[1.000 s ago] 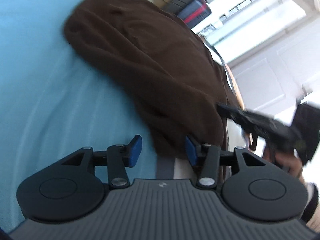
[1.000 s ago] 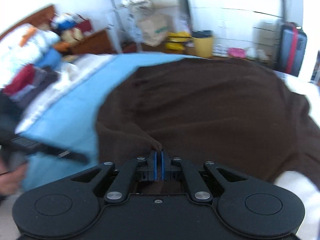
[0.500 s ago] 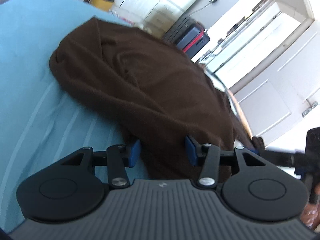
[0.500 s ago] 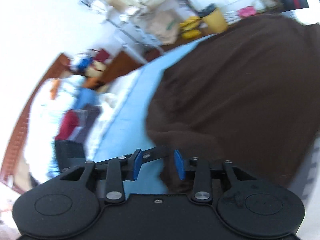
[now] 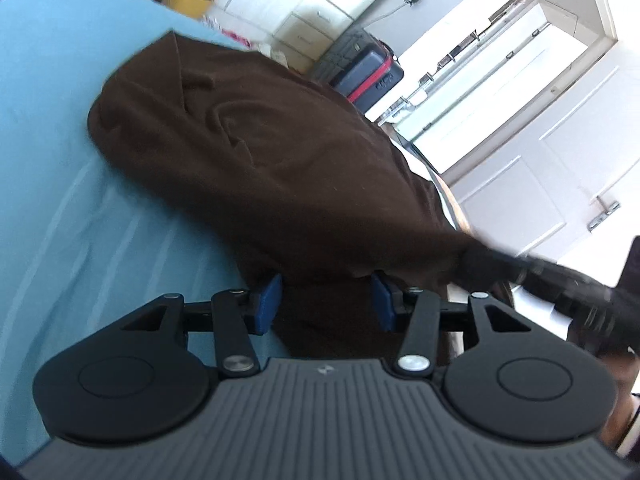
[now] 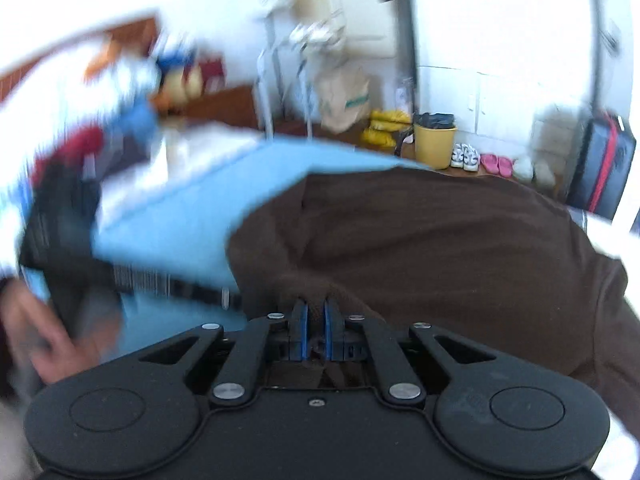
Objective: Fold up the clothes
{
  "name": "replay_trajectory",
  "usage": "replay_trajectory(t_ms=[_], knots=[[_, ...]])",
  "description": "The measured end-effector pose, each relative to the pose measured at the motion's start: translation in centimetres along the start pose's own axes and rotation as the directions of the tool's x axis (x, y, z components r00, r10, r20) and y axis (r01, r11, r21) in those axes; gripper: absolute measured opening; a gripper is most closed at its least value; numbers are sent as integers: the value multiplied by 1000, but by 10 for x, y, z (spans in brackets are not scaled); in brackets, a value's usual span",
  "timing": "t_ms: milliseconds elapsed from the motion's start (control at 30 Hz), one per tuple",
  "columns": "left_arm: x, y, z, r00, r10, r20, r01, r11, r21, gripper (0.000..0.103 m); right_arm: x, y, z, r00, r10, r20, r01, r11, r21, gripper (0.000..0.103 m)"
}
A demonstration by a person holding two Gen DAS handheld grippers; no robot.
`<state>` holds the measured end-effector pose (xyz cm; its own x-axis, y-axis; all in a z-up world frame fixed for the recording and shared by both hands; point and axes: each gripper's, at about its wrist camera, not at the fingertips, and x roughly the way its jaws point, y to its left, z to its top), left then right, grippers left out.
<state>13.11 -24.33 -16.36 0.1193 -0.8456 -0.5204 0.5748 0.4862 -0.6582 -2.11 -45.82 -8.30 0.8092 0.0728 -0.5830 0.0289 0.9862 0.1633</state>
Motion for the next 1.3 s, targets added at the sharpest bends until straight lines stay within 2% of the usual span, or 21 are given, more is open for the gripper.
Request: replay_trajectory(t_ms=[67,167,300,333,367,400,433,533,633,667,733,800,833,900,933,1000,1100,1133,1167,1200,1300], knots=[[3,-1,-3,1000,-7,-25,7,1000,2,47,-13,-18,9,999,20,47,-25,995,98,8],[8,-5,-7,998,-6,-56,8,1000,21,52,-19,-38,10,997,-21,77,9,987,158,8],[15,-11,-13,995,-5,-98,9,999,46,64,-15,-56,6,983,-178,34,170,969,179,8],[17,-12,-15,994,-4,-107,9,999,51,64,-11,-58,3,982,-188,29,180,966,185,8],[19,-12,-15,995,-1,-103,6,999,52,62,-10,-61,2,981,-192,22,184,964,190,8],[21,-12,-15,995,5,-100,0,998,56,42,-8,-63,1,981,-191,17,184,963,194,8],[18,-15,-15,995,35,-94,-27,996,82,5,-6,-64,-1,982,-191,13,184,963,198,8],[6,-25,-14,990,123,-70,-111,981,157,5,-3,-69,-3,981,-194,1,190,961,202,9],[-49,-34,-7,982,189,-6,-186,971,150,5,-3,-73,-2,978,-208,-6,206,960,192,9],[-71,-36,-8,973,226,50,-231,960,156,5,-5,-75,-2,978,-206,-8,204,958,202,9],[-108,-36,-13,942,308,135,-327,934,144,5,-10,-77,-5,980,-198,-20,198,955,222,9],[-131,-24,-22,911,394,125,-406,909,92,5,-9,-76,-8,979,-202,-37,205,954,220,9],[-135,-17,-25,896,432,97,-439,896,65,0,-8,-74,-8,978,-204,-49,210,955,210,9],[-133,-7,-30,814,578,61,-581,809,88,0,-7,-71,-9,976,-210,-64,218,957,190,9],[-131,-2,-33,762,646,44,-647,755,105,0,-7,-69,-9,975,-211,-68,220,958,182,9],[-115,8,-34,634,773,11,-761,622,187,1,-7,-65,-9,974,-213,-78,223,961,166,9],[-114,18,-28,727,686,-40,-680,727,99,3,-8,-60,-11,969,-209,-129,226,966,129,9],[-114,18,-23,766,641,-46,-637,767,74,5,-8,-59,-12,965,-212,-152,230,967,113,9],[-113,17,-17,802,595,-50,-593,803,51,5,-9,-55,-12,949,-260,-178,278,957,79,9],[-109,15,-11,822,567,-55,-565,824,52,5,-11,-52,-13,929,-310,-203,325,945,43,9],[-92,6,13,843,535,-55,-530,843,90,10,-22,-44,-10,868,-474,-149,470,880,-66,9]])
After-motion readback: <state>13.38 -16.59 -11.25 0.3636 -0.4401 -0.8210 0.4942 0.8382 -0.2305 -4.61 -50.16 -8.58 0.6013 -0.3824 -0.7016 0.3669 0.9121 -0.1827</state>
